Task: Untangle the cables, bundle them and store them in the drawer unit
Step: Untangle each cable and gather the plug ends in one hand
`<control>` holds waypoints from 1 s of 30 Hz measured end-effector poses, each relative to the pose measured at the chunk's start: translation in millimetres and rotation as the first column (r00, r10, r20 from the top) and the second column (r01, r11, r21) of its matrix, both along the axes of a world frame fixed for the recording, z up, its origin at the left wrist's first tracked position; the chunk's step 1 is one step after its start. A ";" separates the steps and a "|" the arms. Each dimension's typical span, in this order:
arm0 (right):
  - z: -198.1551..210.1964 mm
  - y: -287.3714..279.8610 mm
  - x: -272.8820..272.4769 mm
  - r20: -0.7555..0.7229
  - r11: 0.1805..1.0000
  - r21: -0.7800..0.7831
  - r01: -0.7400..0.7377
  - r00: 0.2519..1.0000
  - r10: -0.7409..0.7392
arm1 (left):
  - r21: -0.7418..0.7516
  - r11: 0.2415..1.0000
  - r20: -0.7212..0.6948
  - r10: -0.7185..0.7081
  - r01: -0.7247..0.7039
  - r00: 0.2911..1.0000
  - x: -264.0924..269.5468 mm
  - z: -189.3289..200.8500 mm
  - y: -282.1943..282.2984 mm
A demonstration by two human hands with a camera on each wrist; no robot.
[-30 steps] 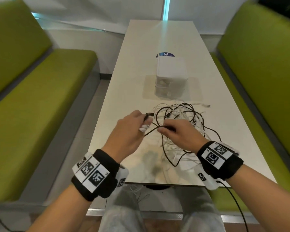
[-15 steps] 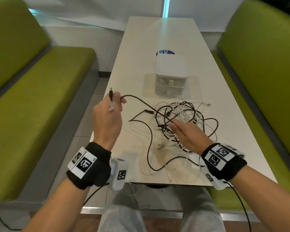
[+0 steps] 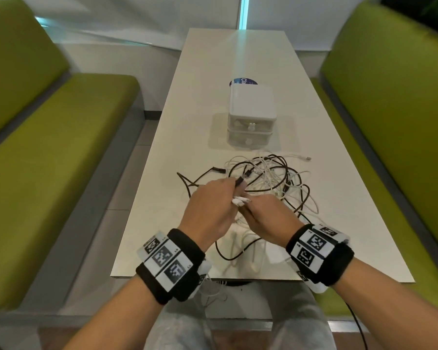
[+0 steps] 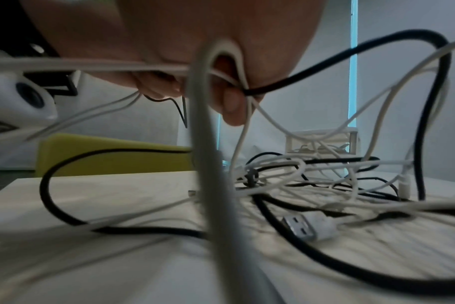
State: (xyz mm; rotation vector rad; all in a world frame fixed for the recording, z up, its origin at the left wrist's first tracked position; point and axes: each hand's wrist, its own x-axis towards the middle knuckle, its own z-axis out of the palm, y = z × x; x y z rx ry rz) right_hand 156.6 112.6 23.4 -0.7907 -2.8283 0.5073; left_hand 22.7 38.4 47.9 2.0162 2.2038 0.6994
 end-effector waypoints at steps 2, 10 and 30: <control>-1.6 3.6 2.1 -0.021 0.999 -0.013 0.031 0.999 -0.031 | 0.056 0.998 -0.006 0.007 -0.007 1.000 -4.1 0.5 1.6; -2.2 11.7 15.1 -0.127 0.993 -0.070 0.095 0.987 -0.104 | 0.479 0.757 0.771 -0.121 -0.445 0.626 -30.6 39.6 -0.8; -9.7 11.7 10.4 -0.151 0.994 -0.018 0.107 0.983 -0.109 | 0.134 0.991 0.219 -0.052 0.023 0.974 -3.2 -4.6 3.3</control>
